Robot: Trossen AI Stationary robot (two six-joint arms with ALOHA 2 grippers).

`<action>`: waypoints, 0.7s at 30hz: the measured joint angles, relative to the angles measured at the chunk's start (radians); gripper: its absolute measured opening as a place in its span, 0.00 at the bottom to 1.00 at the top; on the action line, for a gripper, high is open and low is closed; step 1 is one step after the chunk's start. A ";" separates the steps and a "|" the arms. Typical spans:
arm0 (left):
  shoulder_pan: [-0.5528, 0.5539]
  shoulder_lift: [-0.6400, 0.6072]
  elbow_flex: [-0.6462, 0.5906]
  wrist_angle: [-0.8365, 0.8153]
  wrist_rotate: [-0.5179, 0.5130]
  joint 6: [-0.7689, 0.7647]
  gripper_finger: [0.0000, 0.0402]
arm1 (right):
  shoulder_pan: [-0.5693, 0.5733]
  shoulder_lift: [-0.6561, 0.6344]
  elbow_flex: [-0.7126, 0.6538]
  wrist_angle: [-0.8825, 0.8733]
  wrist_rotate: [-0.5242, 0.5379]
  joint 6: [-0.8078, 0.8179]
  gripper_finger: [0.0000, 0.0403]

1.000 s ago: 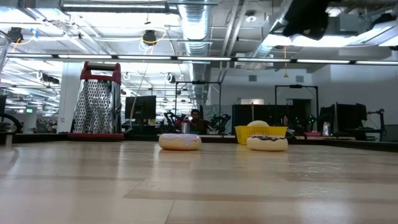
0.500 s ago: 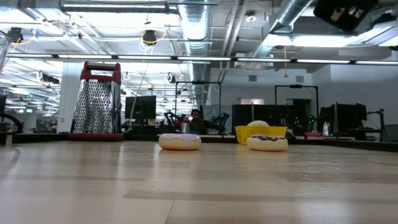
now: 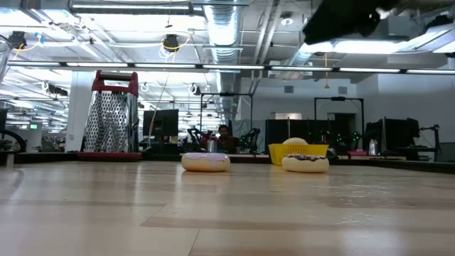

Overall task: Pick & Place Food Item
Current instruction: Put the pink donut into the yellow bin

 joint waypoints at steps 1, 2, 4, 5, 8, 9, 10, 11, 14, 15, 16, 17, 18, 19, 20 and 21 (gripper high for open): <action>0.000 0.000 0.000 0.000 -0.015 0.000 0.30 | -0.023 -0.010 0.000 -0.026 0.001 -0.009 0.30; 0.001 0.000 0.000 -0.001 -0.028 0.000 0.30 | -0.047 -0.019 0.000 -0.052 -0.001 -0.019 0.30; 0.007 0.003 0.000 -0.001 -0.036 0.000 0.30 | -0.104 -0.039 0.000 -0.108 -0.001 -0.039 0.30; 0.011 0.004 0.000 -0.003 -0.039 0.001 0.30 | -0.134 -0.049 0.000 -0.133 -0.001 -0.055 0.30; 0.014 0.004 0.000 -0.002 -0.040 0.022 0.30 | -0.242 -0.082 0.000 -0.200 -0.020 -0.120 0.30; 0.014 0.004 0.000 -0.002 -0.044 0.028 0.30 | -0.282 -0.095 0.000 -0.216 -0.042 -0.143 0.30; 0.014 0.004 0.000 -0.003 -0.050 0.033 0.30 | -0.323 -0.108 0.000 -0.231 -0.068 -0.168 0.30; 0.014 0.004 0.000 -0.003 -0.056 0.040 0.30 | -0.364 -0.121 0.000 -0.245 -0.091 -0.194 0.30; 0.014 0.004 0.000 -0.003 -0.063 0.049 0.30 | -0.490 -0.151 0.000 -0.306 -0.136 -0.300 0.30; 0.014 0.004 0.000 -0.003 -0.064 0.049 0.30 | -0.532 -0.155 0.000 -0.320 -0.166 -0.345 0.30; 0.014 0.004 0.000 -0.003 -0.064 0.049 0.30 | -0.577 -0.156 0.000 -0.328 -0.201 -0.386 0.30; 0.013 0.004 0.000 -0.003 -0.064 0.049 0.30 | -0.619 -0.156 0.000 -0.333 -0.236 -0.424 0.30; 0.013 0.004 0.000 -0.003 -0.064 0.049 0.30 | -0.660 -0.155 0.000 -0.336 -0.262 -0.465 0.30; 0.012 0.004 0.000 -0.003 -0.064 0.049 0.30 | -0.698 -0.151 0.000 -0.339 -0.278 -0.499 0.30; 0.012 0.004 0.000 -0.003 -0.063 0.049 0.30 | -0.734 -0.145 0.000 -0.337 -0.289 -0.527 0.30; 0.012 0.004 0.000 -0.003 -0.063 0.049 0.30 | -0.768 -0.135 0.000 -0.337 -0.296 -0.554 0.31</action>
